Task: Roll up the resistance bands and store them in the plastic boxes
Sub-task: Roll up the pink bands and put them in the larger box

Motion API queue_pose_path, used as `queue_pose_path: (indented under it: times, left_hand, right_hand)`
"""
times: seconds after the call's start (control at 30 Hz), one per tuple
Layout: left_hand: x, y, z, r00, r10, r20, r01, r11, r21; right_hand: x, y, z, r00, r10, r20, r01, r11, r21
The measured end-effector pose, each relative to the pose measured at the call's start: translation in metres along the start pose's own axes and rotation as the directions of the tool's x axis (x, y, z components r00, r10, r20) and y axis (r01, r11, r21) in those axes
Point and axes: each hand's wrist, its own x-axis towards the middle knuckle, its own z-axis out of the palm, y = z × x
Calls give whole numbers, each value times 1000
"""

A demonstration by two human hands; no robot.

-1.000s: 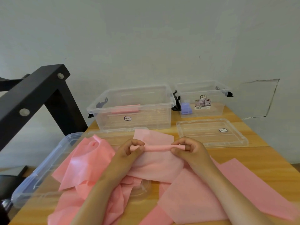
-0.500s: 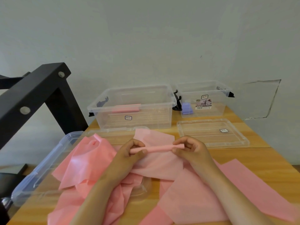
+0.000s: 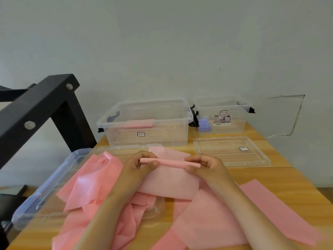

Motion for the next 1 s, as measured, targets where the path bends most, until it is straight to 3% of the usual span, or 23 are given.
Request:
queue_pose_path:
  times: [0.17, 0.3, 0.4, 0.47, 0.6, 0.77, 1.0]
  left_hand:
    - [8, 29, 3, 999, 36, 32, -37, 999, 22]
    - [20, 70, 2, 992, 124, 15, -124, 992, 1]
    - [26, 97, 6, 989, 144, -32, -147, 975, -168]
    - [28, 104, 12, 990, 124, -71, -136, 966, -218]
    - [37, 94, 19, 982, 116, -149, -130, 987, -89]
    - [38, 85, 17, 997, 75, -37, -75, 997, -6]
    - [35, 89, 11, 995, 91, 36, -85, 984, -154]
  right_hand:
    - [-3, -29, 0, 986, -143, -87, 133, 985, -113]
    - [3, -65, 0, 953, -271, -133, 271, 962, -21]
    - [3, -91, -2, 932, -345, -111, 354, 933, 69]
    - [3, -100, -3, 939, -335, -78, 342, 933, 112]
    - [13, -103, -7, 955, -291, -59, 293, 955, 39]
    - [15, -101, -19, 943, -333, -24, 323, 928, -187]
    - [12, -102, -18, 969, -247, 0, 244, 956, -162]
